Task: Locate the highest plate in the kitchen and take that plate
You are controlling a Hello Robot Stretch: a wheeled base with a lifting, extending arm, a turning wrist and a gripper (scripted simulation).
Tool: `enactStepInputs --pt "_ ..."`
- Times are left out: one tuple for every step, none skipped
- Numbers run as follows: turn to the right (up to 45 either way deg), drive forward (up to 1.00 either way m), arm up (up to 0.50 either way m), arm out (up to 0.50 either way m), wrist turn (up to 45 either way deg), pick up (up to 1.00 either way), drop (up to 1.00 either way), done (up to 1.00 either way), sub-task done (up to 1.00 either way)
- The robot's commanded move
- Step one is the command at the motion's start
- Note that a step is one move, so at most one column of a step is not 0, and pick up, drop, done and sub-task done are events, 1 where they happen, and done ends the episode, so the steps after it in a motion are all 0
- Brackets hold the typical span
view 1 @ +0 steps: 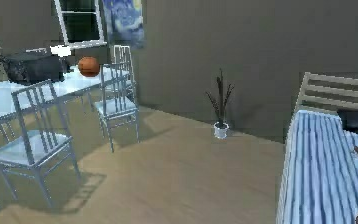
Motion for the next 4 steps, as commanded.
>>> enactStepInputs --pt "-45.0 0.00 0.00 0.00 0.0 0.00 0.00 0.00 0.00" --pt "-45.0 0.00 0.00 0.00 0.0 0.00 0.00 0.00 0.00" --pt "-45.0 0.00 0.00 0.00 0.0 0.00 0.00 0.00 0.00" --pt "-15.0 0.00 0.00 0.00 0.0 0.00 0.00 0.00 0.00"
